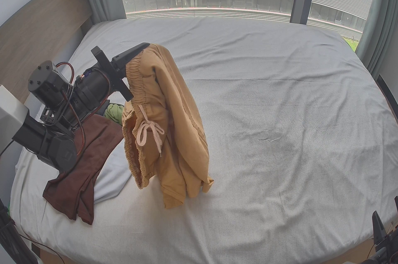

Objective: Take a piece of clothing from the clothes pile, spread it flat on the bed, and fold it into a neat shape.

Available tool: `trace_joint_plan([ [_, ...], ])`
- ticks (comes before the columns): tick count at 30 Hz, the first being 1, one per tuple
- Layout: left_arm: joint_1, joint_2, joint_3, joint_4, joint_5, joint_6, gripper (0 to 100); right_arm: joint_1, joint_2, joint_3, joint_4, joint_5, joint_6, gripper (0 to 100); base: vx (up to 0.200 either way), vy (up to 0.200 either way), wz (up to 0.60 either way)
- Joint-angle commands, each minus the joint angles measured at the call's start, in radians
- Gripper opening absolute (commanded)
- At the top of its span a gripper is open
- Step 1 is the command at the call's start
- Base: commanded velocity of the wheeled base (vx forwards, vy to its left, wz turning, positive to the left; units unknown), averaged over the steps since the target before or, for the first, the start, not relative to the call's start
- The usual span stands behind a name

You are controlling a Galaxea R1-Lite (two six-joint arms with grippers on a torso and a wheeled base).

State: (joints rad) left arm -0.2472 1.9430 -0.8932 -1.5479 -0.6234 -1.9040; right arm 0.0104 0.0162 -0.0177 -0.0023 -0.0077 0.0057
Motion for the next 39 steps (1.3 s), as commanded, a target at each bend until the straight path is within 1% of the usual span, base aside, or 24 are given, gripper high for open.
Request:
trace_joint_plan([
  [1,-0.029,-0.001,0.010,0.000,0.001,-0.003,0,0.000,-0.016,0.018,-0.001,0.000,0.000,100,0.000,0.000,0.00],
  [9,-0.115,-0.004,0.022,-0.001,0.002,-0.003,0,0.000,-0.016,0.018,-0.001,0.002,-0.001,100,0.000,0.000,0.00],
  [12,-0.161,-0.010,0.000,-0.001,0.004,-0.007,0,0.000,-0.016,0.018,-0.001,0.002,-0.001,100,0.000,0.000,0.00],
  [16,-0.191,-0.018,-0.032,-0.001,0.007,-0.052,0,0.000,-0.016,0.018,-0.001,0.002,-0.001,100,0.000,0.000,0.00],
  [17,-0.205,-0.024,-0.059,-0.001,0.010,-0.086,0,0.000,-0.016,0.018,-0.001,0.002,-0.001,100,0.000,0.000,0.00],
  [19,-0.222,-0.027,-0.085,-0.003,0.017,-0.118,0,0.000,-0.016,0.018,-0.001,0.002,-0.001,100,0.000,0.000,0.00],
  [21,-0.222,-0.027,-0.085,-0.003,0.017,-0.118,0,0.000,-0.016,0.018,-0.001,0.002,-0.001,100,0.000,0.000,0.00],
  [22,-0.233,-0.038,-0.099,-0.003,0.047,-0.170,0,0.000,-0.016,0.018,-0.001,0.002,-0.001,100,0.000,0.000,0.00],
  [23,-0.233,-0.039,-0.101,-0.003,0.062,-0.188,0,0.000,-0.016,0.018,-0.001,0.000,-0.001,100,0.000,0.000,0.00],
  [27,-0.233,-0.041,-0.098,-0.005,0.071,-0.222,0,0.000,-0.016,0.018,-0.001,0.002,-0.001,100,0.000,0.000,0.00],
  [30,-0.241,-0.044,-0.104,-0.005,0.071,-0.265,0,0.000,-0.016,0.018,-0.001,0.002,-0.001,100,0.000,0.000,0.00],
  [34,-0.291,-0.029,-0.145,-0.006,0.073,-0.268,0,0.000,-0.016,0.018,-0.001,0.002,-0.001,100,0.000,0.000,0.00],
  [39,-0.316,-0.002,-0.170,-0.006,0.073,-0.268,0,0.000,-0.016,0.018,-0.001,0.002,-0.001,100,0.000,0.000,0.00],
])
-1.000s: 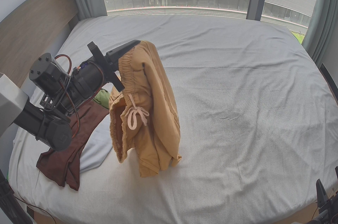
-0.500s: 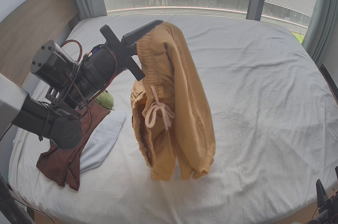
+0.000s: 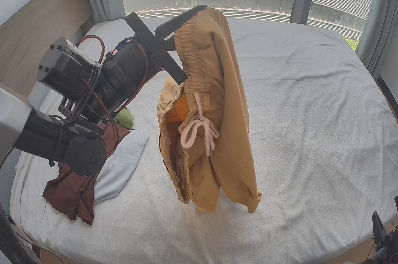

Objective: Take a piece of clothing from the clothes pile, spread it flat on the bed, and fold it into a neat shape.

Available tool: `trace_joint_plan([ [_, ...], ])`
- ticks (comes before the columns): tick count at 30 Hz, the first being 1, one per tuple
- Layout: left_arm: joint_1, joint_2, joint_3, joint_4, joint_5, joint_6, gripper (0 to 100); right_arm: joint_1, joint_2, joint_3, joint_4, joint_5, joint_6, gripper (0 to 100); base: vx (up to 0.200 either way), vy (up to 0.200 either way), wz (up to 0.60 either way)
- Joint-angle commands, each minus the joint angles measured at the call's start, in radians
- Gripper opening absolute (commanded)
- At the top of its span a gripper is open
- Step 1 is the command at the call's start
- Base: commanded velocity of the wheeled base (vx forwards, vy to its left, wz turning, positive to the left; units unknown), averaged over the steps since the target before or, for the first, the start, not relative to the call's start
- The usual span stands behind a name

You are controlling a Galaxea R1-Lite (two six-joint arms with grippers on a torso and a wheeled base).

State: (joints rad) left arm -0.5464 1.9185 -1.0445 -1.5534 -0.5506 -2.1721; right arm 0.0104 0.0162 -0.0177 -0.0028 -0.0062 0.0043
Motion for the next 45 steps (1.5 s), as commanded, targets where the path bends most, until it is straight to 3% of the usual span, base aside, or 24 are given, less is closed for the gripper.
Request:
trace_joint_plan([
  [1,-0.018,0.025,-0.020,-0.001,0.000,0.000,0,0.000,-0.016,0.018,0.000,0.000,0.000,100,0.000,0.000,0.00],
  [8,-0.086,0.060,-0.080,-0.002,0.023,-0.003,0,0.000,-0.016,0.018,0.000,0.000,0.000,100,0.000,0.000,0.00],
  [12,-0.129,0.086,-0.127,-0.002,0.089,0.006,0,0.000,-0.016,0.018,0.000,0.000,0.000,100,0.000,0.000,0.00],
  [14,-0.162,0.119,-0.174,-0.002,0.186,0.037,0,0.000,-0.016,0.018,0.000,0.000,0.000,100,0.000,0.000,0.00],
  [16,-0.170,0.134,-0.178,-0.002,0.205,0.060,0,0.000,-0.016,0.018,0.000,0.000,0.000,100,0.000,0.000,0.00],
  [28,-0.106,0.158,-0.097,-0.001,0.138,0.081,0,0.000,-0.016,0.018,0.000,0.000,0.000,100,0.000,0.000,0.00],
  [32,-0.043,0.171,-0.069,0.001,0.126,0.176,0,0.000,-0.016,0.018,0.000,-0.001,0.000,100,0.000,0.000,0.00],
  [39,0.025,0.109,0.106,0.003,0.011,0.350,0,0.000,-0.016,0.018,0.000,0.000,-0.001,100,0.000,0.000,0.00],
  [45,0.062,0.065,0.165,0.001,0.000,0.399,0,0.000,-0.016,0.018,0.000,0.000,-0.001,100,0.000,0.000,0.00],
])
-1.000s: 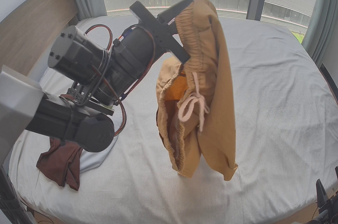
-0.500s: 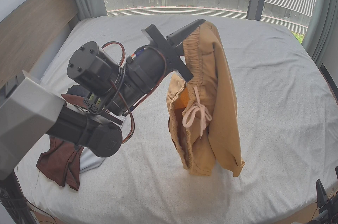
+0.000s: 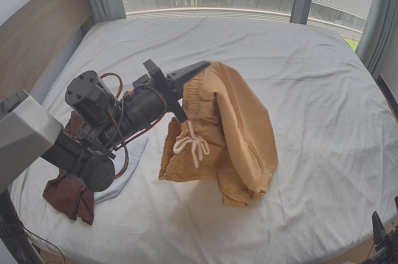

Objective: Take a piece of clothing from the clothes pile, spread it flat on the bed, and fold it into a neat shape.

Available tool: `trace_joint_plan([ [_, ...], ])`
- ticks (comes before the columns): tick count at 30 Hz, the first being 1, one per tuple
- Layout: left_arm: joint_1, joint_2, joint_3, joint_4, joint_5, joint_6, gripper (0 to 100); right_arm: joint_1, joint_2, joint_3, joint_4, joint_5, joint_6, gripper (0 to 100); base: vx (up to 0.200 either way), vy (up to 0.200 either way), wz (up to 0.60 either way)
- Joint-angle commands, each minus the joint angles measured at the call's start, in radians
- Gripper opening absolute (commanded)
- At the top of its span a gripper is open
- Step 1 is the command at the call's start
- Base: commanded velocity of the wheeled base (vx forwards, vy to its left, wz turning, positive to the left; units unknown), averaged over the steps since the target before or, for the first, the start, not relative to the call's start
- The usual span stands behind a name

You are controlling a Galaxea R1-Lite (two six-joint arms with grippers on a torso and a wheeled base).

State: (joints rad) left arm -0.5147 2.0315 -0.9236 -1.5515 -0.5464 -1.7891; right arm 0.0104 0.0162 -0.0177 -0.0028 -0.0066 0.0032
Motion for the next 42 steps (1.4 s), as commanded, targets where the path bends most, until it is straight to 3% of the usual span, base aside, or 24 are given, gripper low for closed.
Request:
trace_joint_plan([
  [1,0.035,-0.051,0.049,-0.001,-0.003,0.027,0,0.000,-0.016,0.018,0.000,0.000,0.000,100,0.000,0.000,0.00],
  [7,0.062,-0.056,0.065,0.001,0.006,0.122,0,0.000,-0.016,0.018,0.000,0.000,0.000,100,0.000,0.000,0.00],
  [18,0.148,-0.122,0.158,0.001,-0.010,0.122,0,0.000,-0.016,0.018,-0.002,0.000,-0.003,100,0.000,0.000,0.00],
  [30,0.219,-0.197,0.223,0.001,-0.087,0.137,0,0.002,-0.016,0.018,-0.002,0.002,-0.005,100,0.000,0.000,0.00],
  [38,0.208,-0.174,0.264,0.002,-0.101,0.231,0,0.003,-0.016,0.018,-0.002,0.000,0.009,100,0.000,0.000,0.00],
  [42,0.208,-0.172,0.269,0.002,-0.104,0.232,0,0.003,-0.016,0.018,-0.002,-0.004,0.017,100,0.000,0.000,0.00],
])
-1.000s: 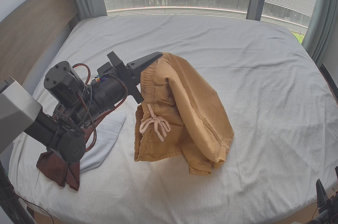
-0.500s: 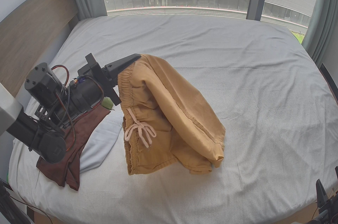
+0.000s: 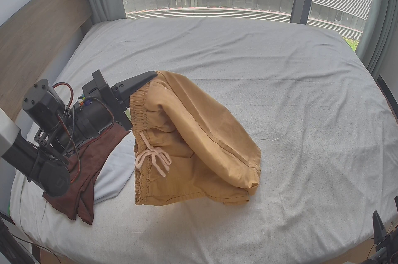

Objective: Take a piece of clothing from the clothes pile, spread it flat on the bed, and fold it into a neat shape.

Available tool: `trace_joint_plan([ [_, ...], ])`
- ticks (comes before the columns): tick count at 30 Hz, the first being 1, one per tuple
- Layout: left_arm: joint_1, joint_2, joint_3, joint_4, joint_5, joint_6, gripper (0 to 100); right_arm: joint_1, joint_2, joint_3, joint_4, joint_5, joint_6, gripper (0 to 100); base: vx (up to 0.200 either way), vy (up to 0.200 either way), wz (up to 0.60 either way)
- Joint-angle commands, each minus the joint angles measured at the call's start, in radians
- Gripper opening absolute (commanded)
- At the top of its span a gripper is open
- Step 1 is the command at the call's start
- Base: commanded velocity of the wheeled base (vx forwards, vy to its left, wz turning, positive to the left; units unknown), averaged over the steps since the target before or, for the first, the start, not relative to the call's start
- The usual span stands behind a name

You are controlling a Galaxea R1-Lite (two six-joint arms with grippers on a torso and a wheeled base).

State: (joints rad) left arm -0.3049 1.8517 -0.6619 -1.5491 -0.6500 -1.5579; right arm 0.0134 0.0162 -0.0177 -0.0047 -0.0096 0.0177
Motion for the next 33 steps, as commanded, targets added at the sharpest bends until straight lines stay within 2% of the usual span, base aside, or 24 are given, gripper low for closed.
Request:
trace_joint_plan([
  [1,0.000,0.007,0.008,0.000,0.001,0.001,0,0.000,-0.016,0.018,-0.001,-0.001,0.002,100,0.000,0.000,0.00],
  [3,0.001,0.006,0.016,0.000,0.003,0.001,0,-0.001,-0.016,-0.002,-0.032,0.000,0.002,100,0.000,0.000,0.00],
  [6,0.004,0.007,0.018,0.000,0.003,0.009,0,-0.009,0.050,-0.197,-0.112,-0.001,0.005,100,0.000,0.000,0.00],
  [7,0.006,0.007,0.016,0.000,0.003,0.009,0,-0.007,0.065,-0.216,-0.113,-0.001,0.005,100,0.000,0.000,0.00],
  [8,0.004,0.007,0.015,0.000,0.001,0.010,0,-0.001,0.176,-0.315,-0.113,0.007,0.004,100,0.000,0.000,0.00],
  [9,0.004,0.007,0.016,0.000,0.001,0.010,0,0.007,0.222,-0.343,-0.113,0.008,0.005,100,0.000,0.000,0.00],
  [12,0.003,0.000,0.018,0.000,0.001,0.010,0,0.100,0.366,-0.378,-0.121,0.016,0.030,100,0.000,0.000,0.00],
  [14,0.003,0.001,0.018,0.000,0.003,0.015,0,0.172,0.447,-0.390,-0.124,0.019,0.081,100,0.000,0.000,0.00],
  [15,0.003,0.003,0.019,0.000,0.003,0.021,0,0.220,0.496,-0.407,-0.126,0.025,0.140,100,0.000,0.000,0.00],
  [17,0.001,0.006,0.022,0.000,0.003,0.032,0,0.266,0.584,-0.461,-0.124,0.042,0.222,100,0.000,0.000,0.00],
  [19,0.003,0.007,0.025,0.000,0.003,0.045,0,0.287,0.679,-0.512,-0.126,0.071,0.248,100,0.000,0.000,0.00],
  [24,0.003,0.006,0.027,0.000,0.003,0.056,0,0.290,0.831,-0.610,-0.126,0.137,0.252,100,0.000,0.000,0.00],
  [26,0.001,0.007,0.031,0.000,0.003,0.058,0,0.290,0.923,-0.643,-0.143,0.183,0.257,100,0.000,0.000,0.00],
  [30,0.001,0.015,0.036,0.000,0.003,0.058,0,0.290,1.036,-0.643,-0.275,0.209,0.263,100,0.000,0.000,0.00],
  [33,0.001,0.023,0.035,0.000,0.003,0.061,0,0.290,1.099,-0.627,-0.368,0.234,0.304,100,0.000,0.000,0.00],
])
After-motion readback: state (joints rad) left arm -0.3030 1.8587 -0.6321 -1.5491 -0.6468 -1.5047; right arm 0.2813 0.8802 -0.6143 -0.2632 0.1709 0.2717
